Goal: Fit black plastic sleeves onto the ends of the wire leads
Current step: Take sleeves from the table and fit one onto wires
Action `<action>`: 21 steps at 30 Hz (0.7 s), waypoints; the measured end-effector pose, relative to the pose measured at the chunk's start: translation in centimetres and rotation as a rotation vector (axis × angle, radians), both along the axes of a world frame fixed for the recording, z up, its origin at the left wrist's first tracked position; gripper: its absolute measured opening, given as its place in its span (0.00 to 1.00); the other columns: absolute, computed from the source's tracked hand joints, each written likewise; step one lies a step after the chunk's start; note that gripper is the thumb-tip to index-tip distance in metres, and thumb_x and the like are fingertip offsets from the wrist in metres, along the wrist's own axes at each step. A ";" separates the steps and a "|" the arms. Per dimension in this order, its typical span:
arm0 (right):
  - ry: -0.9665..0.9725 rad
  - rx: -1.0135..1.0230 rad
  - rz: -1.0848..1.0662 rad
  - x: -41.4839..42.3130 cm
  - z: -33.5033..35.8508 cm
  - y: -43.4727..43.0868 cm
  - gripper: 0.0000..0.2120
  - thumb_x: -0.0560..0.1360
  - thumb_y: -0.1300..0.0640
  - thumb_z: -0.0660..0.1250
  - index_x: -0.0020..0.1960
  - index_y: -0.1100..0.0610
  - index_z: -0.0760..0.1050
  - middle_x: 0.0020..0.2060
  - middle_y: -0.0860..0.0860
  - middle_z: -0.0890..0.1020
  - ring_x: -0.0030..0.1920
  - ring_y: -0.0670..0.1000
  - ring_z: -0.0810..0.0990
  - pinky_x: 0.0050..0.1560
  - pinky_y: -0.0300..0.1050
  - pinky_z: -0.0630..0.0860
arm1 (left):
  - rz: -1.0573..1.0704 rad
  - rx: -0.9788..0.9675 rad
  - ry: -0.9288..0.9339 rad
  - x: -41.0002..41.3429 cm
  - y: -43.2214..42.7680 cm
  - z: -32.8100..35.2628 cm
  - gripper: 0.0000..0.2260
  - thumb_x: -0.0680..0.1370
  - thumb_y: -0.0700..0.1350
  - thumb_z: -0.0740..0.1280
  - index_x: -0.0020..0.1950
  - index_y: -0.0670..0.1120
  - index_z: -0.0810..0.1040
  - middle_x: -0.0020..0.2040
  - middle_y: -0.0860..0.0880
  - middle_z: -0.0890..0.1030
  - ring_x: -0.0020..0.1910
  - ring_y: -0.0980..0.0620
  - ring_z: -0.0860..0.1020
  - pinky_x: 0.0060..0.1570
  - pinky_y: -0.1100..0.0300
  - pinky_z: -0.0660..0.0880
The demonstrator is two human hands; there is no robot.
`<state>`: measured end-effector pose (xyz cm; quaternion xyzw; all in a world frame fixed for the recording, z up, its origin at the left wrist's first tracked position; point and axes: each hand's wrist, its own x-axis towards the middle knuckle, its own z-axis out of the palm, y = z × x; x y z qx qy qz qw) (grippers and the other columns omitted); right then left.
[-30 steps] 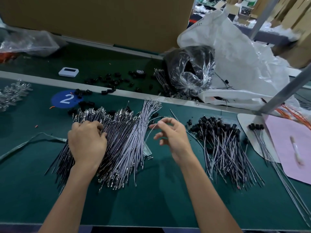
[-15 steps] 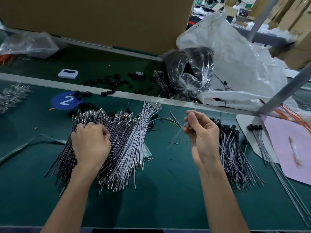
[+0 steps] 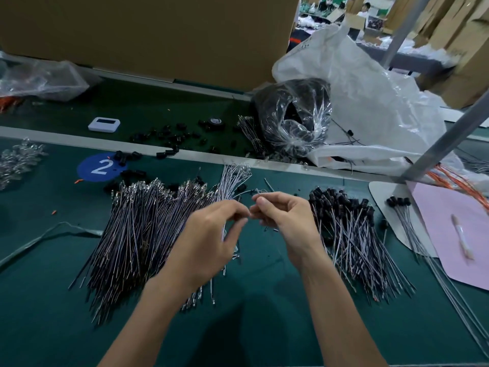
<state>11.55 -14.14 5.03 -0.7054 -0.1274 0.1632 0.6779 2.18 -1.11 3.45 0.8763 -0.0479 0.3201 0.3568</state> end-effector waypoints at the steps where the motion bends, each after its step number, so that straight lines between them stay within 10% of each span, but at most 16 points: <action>1: 0.033 0.021 -0.010 -0.2 -0.1 0.2 0.03 0.76 0.64 0.70 0.45 0.59 0.81 0.35 0.53 0.86 0.35 0.47 0.84 0.38 0.37 0.79 | -0.029 -0.023 -0.011 0.1 -0.5 -0.3 0.06 0.74 0.32 0.71 0.48 0.40 0.82 0.45 0.50 0.83 0.43 0.59 0.78 0.49 0.68 0.75; 21: 0.076 0.365 -0.243 -1.4 0.4 0.2 0.04 0.77 0.64 0.67 0.43 0.61 0.79 0.33 0.52 0.83 0.34 0.47 0.80 0.38 0.37 0.78 | -0.040 -0.262 -0.120 0.5 -4.3 -2.7 0.09 0.75 0.31 0.66 0.50 0.44 0.79 0.51 0.54 0.79 0.44 0.58 0.81 0.45 0.64 0.78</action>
